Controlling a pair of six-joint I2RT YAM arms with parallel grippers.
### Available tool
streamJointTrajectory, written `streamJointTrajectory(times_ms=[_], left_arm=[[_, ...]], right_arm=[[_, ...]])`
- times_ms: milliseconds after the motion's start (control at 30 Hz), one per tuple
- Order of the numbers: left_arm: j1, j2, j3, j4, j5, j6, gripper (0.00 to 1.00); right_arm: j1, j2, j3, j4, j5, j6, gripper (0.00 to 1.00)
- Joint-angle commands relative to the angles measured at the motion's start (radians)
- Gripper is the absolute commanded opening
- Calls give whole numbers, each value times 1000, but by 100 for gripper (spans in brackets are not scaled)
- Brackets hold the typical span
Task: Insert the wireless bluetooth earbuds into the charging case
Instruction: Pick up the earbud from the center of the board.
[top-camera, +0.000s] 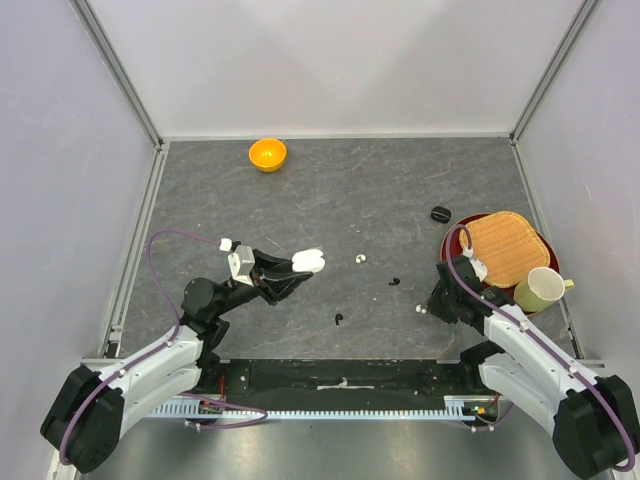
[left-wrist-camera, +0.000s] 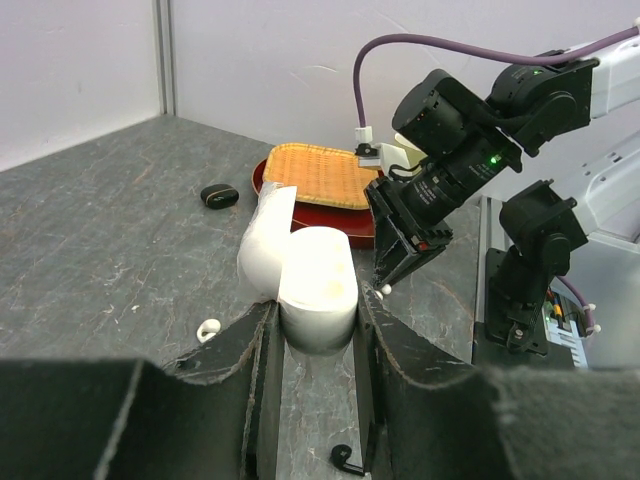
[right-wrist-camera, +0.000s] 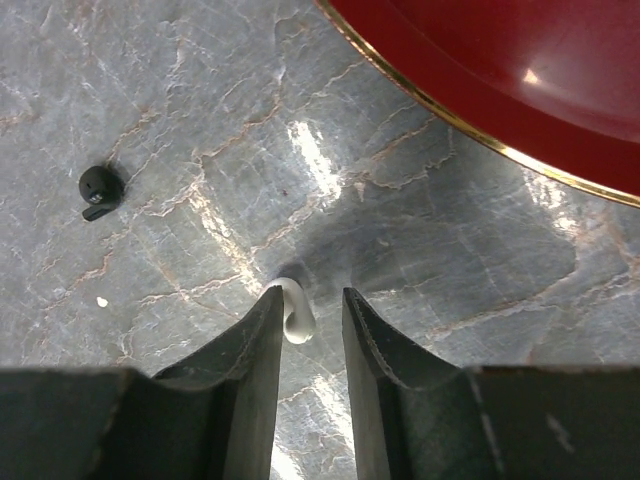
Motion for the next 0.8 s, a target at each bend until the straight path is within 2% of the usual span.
streamJointTrajectory(times_ms=[0, 200, 400, 767], left_arm=[[-2, 1, 25, 62, 13, -15, 2], [-2, 5, 22, 58, 10, -16, 2], [-2, 8, 19, 50, 8, -16, 2], [-2, -2, 14, 36, -6, -15, 2]], right_arm=[[-3, 12, -21, 56, -32, -6, 37], [-3, 9, -32, 74, -60, -7, 37], [-2, 8, -38, 88, -78, -9, 33], [-3, 3, -41, 97, -106, -16, 18]])
